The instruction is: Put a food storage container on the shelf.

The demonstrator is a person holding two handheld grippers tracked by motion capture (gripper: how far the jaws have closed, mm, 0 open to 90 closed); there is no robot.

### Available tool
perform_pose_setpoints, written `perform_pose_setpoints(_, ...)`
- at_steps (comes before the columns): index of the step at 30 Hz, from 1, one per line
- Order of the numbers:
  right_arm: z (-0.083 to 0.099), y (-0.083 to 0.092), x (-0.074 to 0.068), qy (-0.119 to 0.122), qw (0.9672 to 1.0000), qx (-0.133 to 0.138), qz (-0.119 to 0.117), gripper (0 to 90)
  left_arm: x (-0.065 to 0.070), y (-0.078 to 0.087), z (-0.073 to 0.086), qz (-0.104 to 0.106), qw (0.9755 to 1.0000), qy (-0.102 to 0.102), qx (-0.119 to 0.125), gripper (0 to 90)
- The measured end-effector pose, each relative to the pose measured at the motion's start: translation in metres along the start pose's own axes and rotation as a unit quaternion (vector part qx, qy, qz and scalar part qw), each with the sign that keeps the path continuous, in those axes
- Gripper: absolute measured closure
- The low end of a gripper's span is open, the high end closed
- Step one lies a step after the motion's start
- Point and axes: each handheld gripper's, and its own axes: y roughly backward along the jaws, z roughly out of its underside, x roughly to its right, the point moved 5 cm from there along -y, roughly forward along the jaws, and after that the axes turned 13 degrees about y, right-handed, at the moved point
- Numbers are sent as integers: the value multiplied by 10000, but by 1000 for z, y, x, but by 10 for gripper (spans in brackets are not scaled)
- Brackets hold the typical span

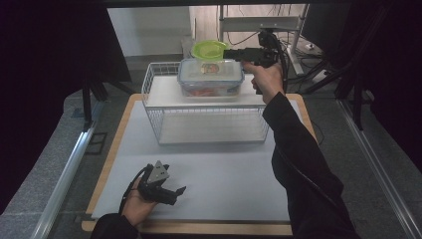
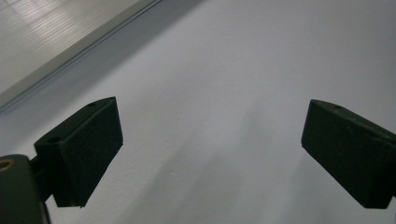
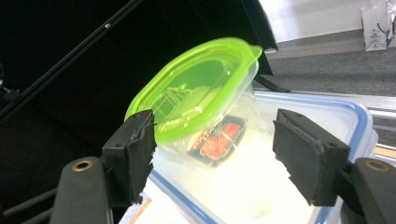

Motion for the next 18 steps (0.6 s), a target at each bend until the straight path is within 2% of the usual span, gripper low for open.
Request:
perform_pose_setpoints(7, 10, 7, -3, 254, 9996, -82, -75, 264, 0, 0, 0, 4, 10000, 0, -14, 52)
perform_pose_setpoints(18, 23, 20, -12, 772, 9967, -241, 86, 208, 0, -1, 0, 4, 10000, -2, -20, 52)
